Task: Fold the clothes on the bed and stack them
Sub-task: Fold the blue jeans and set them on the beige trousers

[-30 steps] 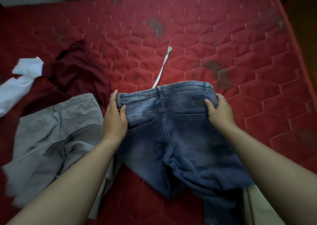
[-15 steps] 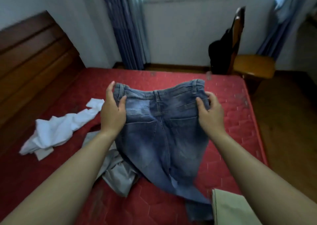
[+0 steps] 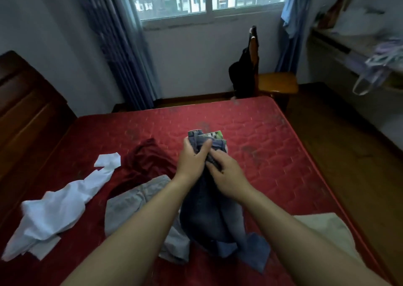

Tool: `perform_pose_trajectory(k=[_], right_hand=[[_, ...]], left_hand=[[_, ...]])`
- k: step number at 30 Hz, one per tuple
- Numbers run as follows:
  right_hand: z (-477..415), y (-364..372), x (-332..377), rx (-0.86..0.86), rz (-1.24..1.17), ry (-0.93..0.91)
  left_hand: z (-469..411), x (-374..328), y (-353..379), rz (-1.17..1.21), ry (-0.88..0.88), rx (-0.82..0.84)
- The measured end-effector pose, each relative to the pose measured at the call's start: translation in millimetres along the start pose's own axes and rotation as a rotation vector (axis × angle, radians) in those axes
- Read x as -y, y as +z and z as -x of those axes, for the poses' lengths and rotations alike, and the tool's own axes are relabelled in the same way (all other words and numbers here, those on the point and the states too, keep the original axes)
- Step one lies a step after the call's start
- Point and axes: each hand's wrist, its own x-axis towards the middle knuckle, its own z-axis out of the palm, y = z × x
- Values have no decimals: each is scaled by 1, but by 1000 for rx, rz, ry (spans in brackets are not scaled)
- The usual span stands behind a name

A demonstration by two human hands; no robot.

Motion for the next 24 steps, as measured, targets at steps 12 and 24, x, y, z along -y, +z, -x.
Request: perform_pose_trajectory(k=[12,24], right_hand=[[-34,-93,59,-449,0,174],[-75,-73,174,-548,-271,-171]], left_hand=[[-41,-151,-80,-18,630,230],[-50,-218,-168,324,618,57]])
